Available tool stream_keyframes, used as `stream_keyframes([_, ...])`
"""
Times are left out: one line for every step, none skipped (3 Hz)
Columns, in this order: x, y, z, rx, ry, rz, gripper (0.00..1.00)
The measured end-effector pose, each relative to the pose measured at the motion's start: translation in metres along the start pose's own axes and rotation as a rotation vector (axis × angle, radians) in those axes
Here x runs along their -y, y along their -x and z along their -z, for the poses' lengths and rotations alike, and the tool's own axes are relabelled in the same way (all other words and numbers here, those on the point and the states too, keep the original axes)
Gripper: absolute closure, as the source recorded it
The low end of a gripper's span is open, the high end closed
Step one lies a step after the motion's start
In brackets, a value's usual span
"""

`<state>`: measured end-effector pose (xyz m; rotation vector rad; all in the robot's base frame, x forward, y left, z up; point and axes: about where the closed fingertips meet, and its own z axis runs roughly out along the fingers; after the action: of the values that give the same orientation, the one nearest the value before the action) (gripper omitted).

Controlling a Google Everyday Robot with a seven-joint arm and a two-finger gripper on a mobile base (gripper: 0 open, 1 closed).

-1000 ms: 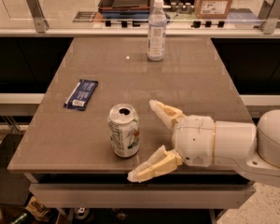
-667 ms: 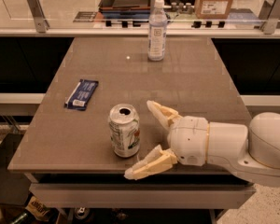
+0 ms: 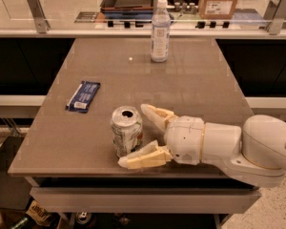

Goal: Knock 7up can over

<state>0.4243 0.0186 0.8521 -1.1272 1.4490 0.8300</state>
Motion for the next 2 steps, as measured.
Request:
stream_keyframes([0.0033,-0.0014,-0.0044,-0.005,0.004,-0.035,0.41])
stream_keyframes([0.0005,-0.005,-0.009,-0.018,0.005,-0.074,0.63])
